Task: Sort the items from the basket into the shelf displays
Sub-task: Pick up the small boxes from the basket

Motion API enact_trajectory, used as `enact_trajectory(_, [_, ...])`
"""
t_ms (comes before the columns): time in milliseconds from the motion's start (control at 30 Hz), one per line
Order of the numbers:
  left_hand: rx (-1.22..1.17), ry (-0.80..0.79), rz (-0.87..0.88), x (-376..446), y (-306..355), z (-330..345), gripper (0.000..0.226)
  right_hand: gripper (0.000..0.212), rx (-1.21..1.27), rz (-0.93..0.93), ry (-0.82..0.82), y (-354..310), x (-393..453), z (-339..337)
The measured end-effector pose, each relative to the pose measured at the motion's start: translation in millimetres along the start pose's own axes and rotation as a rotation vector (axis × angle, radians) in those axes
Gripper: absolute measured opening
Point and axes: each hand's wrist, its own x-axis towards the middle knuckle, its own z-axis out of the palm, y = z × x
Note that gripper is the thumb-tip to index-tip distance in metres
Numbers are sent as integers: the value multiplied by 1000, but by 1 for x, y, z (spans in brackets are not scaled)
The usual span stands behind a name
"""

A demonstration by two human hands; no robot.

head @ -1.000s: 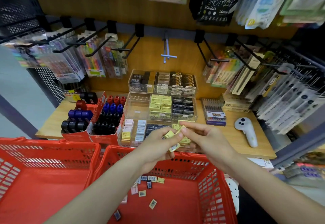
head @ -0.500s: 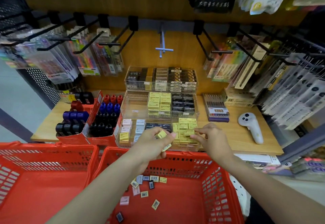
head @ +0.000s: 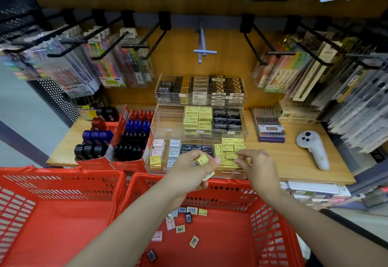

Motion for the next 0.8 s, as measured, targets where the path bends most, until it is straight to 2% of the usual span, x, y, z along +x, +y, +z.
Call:
enact_trajectory(167, [11, 4, 4, -1, -1, -4, 19, 26, 11, 23, -27, -9, 5, 4])
enact_trajectory(300, [6, 15, 3, -4, 0, -7, 19, 26, 76, 5, -148, -13, 7, -14])
enact_trajectory(367, [5, 14, -10, -7, 2, -5, 19, 28, 346, 177, -179, -23, 10, -33])
enact_trajectory(467, [-11, -18, -45, -13, 6, 2, 16, 34, 1105, 560, -377, -47, 10, -65])
enact_trajectory(567, [-42, -102, -86, -19, 6, 9, 16, 37, 1606, 671, -552, -68, -3, -85])
enact_trajectory(667, [-176, -236, -139, -26, 10, 15, 8, 40, 1831, 671, -582, -83, -10, -95])
enact_trajectory(800, [-267, -336, -139, -29, 15, 14, 12, 45, 1789, 612, -547, -89, -8, -100])
